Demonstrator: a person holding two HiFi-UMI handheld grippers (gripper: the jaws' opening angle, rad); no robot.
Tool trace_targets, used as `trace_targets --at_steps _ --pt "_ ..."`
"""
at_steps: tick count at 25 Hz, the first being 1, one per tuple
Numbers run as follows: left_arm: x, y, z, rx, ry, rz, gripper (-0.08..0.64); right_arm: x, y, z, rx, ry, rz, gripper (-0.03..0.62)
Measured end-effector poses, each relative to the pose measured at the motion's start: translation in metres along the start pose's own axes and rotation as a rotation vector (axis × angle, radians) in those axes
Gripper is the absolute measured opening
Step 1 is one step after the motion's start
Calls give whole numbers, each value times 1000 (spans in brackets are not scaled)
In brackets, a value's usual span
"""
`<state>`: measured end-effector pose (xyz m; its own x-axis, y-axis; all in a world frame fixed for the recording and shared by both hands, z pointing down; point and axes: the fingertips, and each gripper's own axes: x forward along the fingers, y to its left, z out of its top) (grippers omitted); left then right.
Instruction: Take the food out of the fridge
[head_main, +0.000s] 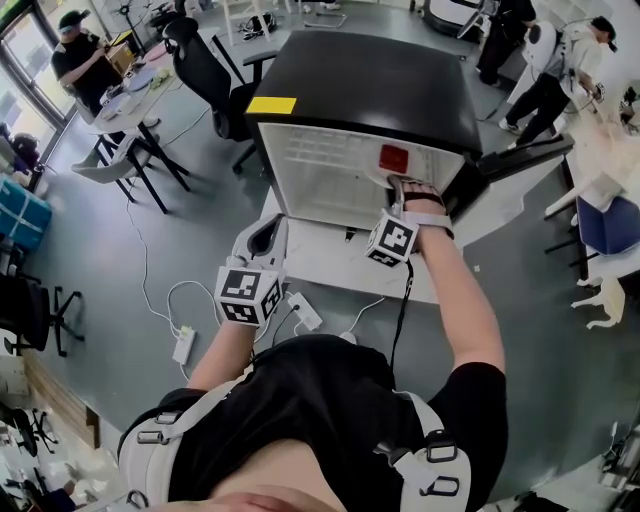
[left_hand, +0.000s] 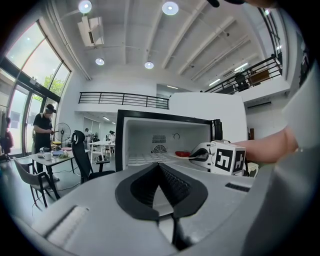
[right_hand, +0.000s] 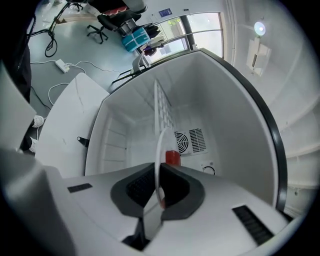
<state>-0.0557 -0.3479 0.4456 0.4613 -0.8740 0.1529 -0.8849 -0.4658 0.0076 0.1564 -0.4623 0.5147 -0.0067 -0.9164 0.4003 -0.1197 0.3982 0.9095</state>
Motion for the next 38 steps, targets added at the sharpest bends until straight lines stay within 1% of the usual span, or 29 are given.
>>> trace_targets --at_steps 8,12,19,25,30,38 --pt "3 -6 0 -1 -5 -29 3 -20 5 8 1 -57 -65 25" --pt "4 -11 0 -1 -5 -47 3 -36 4 14 -27 -85 -102 23" --pt "8 -21 0 -2 -6 -77 3 -63 4 19 -52 -107 -108 23" --pt "8 -25 0 -5 -5 -92 2 -94 -5 24 -32 -148 -139 23" --pt "10 -26 -1 -7 -3 -101 2 -117 -7 26 -36 -161 -161 23" --pt "11 -22 1 -10 -9 -105 3 -143 4 29 -31 -168 -166 23"
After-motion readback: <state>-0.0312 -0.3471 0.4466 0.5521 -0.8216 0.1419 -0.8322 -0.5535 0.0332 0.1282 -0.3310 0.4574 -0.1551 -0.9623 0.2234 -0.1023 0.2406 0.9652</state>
